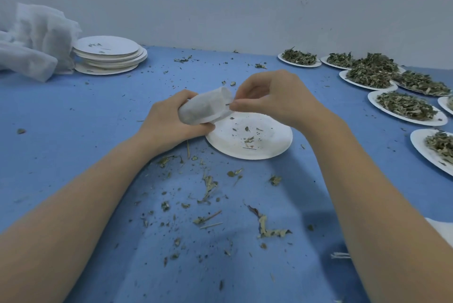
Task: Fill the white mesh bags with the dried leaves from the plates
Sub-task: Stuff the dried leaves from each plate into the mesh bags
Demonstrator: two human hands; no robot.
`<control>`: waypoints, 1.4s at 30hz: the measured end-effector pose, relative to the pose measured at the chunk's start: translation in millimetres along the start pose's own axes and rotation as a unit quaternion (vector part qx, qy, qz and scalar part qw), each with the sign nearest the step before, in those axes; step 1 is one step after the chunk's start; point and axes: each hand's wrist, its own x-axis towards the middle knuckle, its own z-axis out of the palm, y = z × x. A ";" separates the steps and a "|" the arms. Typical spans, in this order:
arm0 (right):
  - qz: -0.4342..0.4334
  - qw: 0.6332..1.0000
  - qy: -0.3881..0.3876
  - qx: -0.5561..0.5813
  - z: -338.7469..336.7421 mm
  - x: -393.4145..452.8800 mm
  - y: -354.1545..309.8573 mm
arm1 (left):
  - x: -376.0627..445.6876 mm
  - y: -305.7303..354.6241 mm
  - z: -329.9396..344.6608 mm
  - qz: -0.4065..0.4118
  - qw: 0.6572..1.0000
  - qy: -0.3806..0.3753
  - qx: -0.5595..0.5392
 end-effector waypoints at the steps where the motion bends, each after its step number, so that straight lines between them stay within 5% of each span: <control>1: 0.047 0.998 -0.005 -0.027 1.1 0.2 4.1 | 0.4 -0.8 0.4 -0.009 1.000 0.002 -0.007; 5: 0.206 0.956 -0.111 -0.176 10.9 0.4 13.5 | 2.2 -3.2 1.8 -0.031 0.999 -0.001 -0.007; 11: 0.222 0.927 -0.214 -0.213 14.2 3.0 22.6 | 3.8 -4.2 4.0 -0.063 0.998 0.028 -0.004; 20: 0.185 0.949 -0.131 -0.216 35.0 0.3 18.2 | 8.1 5.3 -7.3 -0.165 0.981 0.067 -0.080; 27: 0.135 0.974 -0.123 -0.137 46.9 27.3 -34.8 | 8.4 11.3 -61.2 -0.233 0.918 0.177 -0.269; 36: -0.015 0.973 -0.102 -0.206 100.4 121.6 -100.5 | 44.1 -28.6 -138.3 -0.261 0.878 0.272 -0.296; 42: 0.009 0.970 -0.105 -0.221 134.6 213.1 -104.1 | 81.1 -94.7 -168.1 -0.293 0.878 0.296 -0.237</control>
